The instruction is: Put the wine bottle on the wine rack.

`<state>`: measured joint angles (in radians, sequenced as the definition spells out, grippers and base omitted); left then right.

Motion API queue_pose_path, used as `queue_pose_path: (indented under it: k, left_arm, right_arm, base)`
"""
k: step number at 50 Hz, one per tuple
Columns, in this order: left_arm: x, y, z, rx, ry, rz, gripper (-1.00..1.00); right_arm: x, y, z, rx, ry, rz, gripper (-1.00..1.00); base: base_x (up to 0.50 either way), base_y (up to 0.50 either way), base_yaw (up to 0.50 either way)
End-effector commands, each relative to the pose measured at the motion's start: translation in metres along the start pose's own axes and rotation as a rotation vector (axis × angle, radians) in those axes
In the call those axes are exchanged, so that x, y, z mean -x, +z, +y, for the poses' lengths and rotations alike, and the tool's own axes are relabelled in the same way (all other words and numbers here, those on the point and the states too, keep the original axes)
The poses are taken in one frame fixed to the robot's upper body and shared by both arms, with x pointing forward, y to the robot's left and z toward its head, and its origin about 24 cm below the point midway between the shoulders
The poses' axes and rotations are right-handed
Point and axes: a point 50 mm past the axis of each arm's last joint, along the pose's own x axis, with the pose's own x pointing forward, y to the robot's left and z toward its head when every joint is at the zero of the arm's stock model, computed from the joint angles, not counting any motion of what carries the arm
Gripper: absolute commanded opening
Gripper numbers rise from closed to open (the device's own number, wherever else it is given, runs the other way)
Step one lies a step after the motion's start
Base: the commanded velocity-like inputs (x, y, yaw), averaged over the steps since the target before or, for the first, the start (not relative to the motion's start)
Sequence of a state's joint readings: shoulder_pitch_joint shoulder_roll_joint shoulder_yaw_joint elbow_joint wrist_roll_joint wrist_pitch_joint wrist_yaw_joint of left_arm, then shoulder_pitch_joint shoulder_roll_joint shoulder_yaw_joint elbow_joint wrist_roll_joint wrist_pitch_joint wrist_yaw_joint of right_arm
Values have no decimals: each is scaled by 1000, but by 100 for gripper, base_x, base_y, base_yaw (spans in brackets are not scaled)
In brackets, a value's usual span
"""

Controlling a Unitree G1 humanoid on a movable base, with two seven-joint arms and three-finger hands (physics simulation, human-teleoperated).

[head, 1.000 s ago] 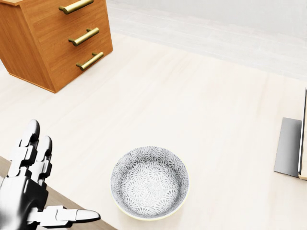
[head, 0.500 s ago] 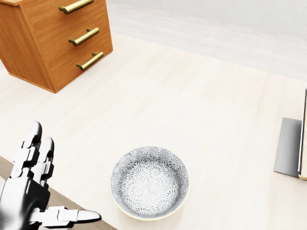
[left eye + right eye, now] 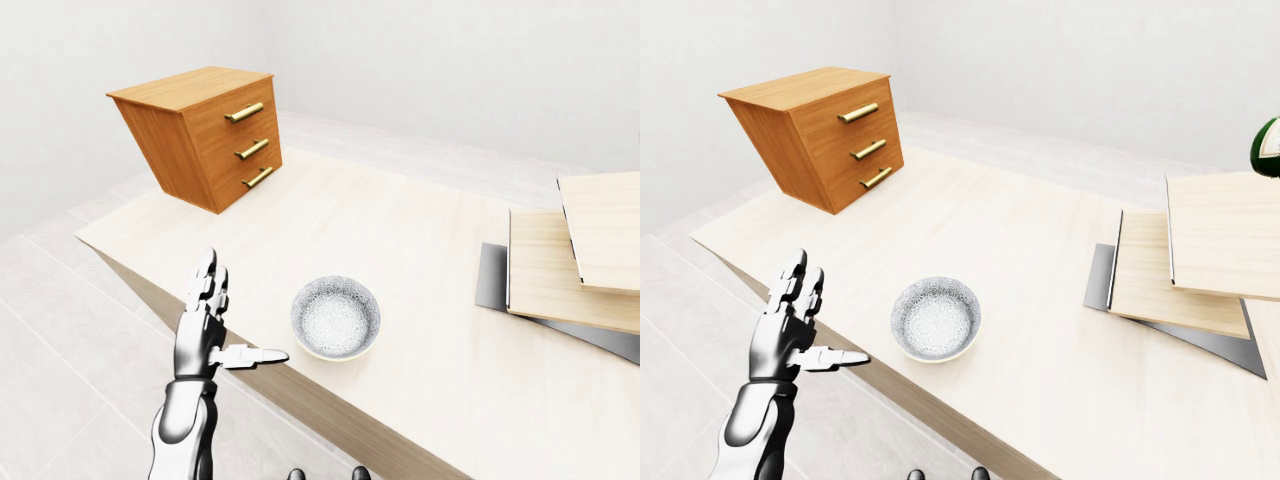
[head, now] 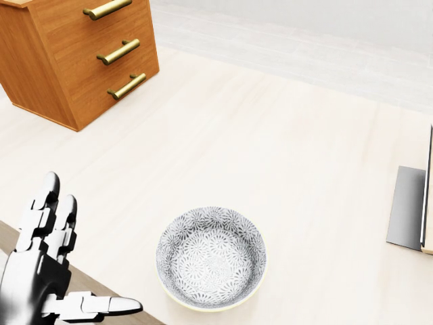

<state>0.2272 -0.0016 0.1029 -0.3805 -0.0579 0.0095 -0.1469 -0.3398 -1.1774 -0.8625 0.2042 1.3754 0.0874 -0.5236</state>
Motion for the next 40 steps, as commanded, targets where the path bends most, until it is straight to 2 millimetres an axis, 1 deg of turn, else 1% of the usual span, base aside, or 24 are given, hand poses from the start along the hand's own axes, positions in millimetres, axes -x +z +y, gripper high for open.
queue_pose_path:
  k: [1,6,11,16,21,25,30,31,33,37,40]
  left_arm:
    - [-1,-1,1,-1,3,1,100]
    - [-1,3,2,-3,3,-5,100]
    - [-2,2,3,-4,7,-5,100]
    - [-2,0,3,-4,6,-3,100]
    - [-3,2,2,-6,6,-5,100]
    - [-3,2,1,-8,3,-6,100]
    - [-3,2,2,-7,5,-5,100]
    - [-3,2,2,-6,5,-4,100]
    - [-3,2,1,-7,4,-3,100]
    - [-4,3,0,-7,1,-4,100]
    - [-4,3,0,-7,1,-4,100]
  right_arm:
    - [-21,-16,-4,120,-97,36,-100]
    - [-26,-19,-7,138,-123,44,-100]
    - [-29,-17,-8,145,-118,42,-100]
    - [-30,-11,-18,90,-151,41,-100]
    - [-32,-5,-21,64,-154,40,-100]
    - [-35,-5,-23,46,-167,55,-100]
    - [-39,-5,-29,-40,-210,80,-100]
    - [-39,-5,-30,-26,-212,81,-100]
    - [-41,-5,-30,-53,-216,88,-100]
    - [-42,-8,-30,-54,-220,105,-100]
    - [-43,-17,-30,-36,-220,125,-100]
  base:
    - [0,0,0]
    - [0,0,0]
    - [0,0,0]
    - [0,0,0]
    - [0,0,0]
    - [0,0,0]
    - [0,0,0]
    - [0,0,0]
    - [0,0,0]
    - [0,0,0]
    - [0,0,0]
